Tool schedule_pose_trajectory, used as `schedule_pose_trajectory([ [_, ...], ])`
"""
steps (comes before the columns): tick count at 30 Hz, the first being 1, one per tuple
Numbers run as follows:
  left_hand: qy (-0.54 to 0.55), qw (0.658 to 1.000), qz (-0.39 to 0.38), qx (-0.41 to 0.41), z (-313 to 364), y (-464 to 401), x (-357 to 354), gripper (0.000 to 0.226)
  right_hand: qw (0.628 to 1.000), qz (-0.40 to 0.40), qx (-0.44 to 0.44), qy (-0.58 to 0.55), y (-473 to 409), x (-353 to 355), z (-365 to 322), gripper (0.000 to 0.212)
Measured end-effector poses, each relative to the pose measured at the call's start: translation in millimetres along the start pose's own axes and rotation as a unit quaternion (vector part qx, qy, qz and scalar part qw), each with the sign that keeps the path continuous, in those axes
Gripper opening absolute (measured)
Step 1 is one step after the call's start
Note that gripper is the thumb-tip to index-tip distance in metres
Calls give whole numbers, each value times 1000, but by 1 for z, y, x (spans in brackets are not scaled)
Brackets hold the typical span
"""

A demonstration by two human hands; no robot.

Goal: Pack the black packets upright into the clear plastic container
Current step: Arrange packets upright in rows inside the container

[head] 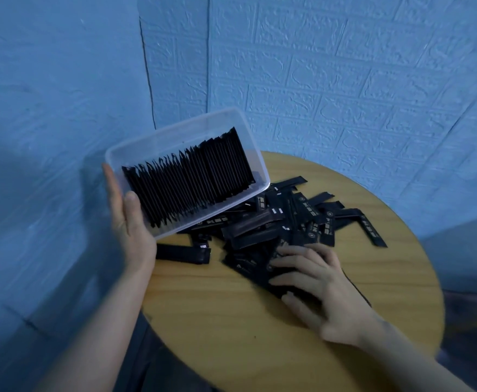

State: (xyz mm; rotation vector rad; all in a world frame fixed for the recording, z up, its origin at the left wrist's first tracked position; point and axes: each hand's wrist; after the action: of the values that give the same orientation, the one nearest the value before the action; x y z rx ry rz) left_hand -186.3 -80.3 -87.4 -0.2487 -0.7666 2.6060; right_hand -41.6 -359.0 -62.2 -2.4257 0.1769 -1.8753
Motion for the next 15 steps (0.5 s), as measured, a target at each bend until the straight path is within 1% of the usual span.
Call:
schedule_pose_trajectory([
  [1,0,1000,-5,-2,0,0,0,52,998,33,-54,-19,0,0,-6,36],
  [2,-1,1000,-11,-5,-1,1,-1,52,990,55,-129,-21,-3,-1,-12,53],
  [3,-1,1000,-18,-6,0,2,-1,52,975,50,-217,-15,-8,-2,-18,77],
  [4,0,1000,-23,-7,1,2,-2,52,952,14,-305,-14,-14,-3,-22,101],
  [5,0,1000,-27,-7,1,3,-2,52,925,-38,-378,-29,-20,-3,-24,119],
  [6,2,1000,-30,-7,0,3,-2,51,897,-88,-430,-60,-27,-1,-25,131],
  [7,3,999,-31,-7,0,3,-1,51,874,-126,-459,-97,-34,2,-25,138],
  [9,6,1000,-30,-6,-2,3,-1,51,854,-157,-476,-139,-51,6,-25,145],
  [10,7,1000,-30,-5,-3,2,-1,51,852,-166,-478,-137,-59,5,-25,146],
  [12,12,999,-31,-7,-3,2,-1,51,854,-195,-471,-99,-72,-1,-27,147],
  [14,16,999,-35,-9,-3,3,-1,50,862,-213,-458,-55,-75,-6,-28,142],
  [15,17,999,-37,-6,-2,3,-2,50,867,-210,-451,-40,-73,-7,-27,137],
])
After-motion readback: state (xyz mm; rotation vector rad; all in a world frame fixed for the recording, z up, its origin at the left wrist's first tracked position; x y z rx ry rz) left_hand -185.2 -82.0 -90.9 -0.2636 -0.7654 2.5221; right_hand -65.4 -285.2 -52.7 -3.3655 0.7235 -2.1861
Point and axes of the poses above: each hand's wrist, its own y-axis away from the middle knuckle, its own x-axis out of the back of the hand, z = x × y, and after that the axes turned 15 degrees about -z, right-handed
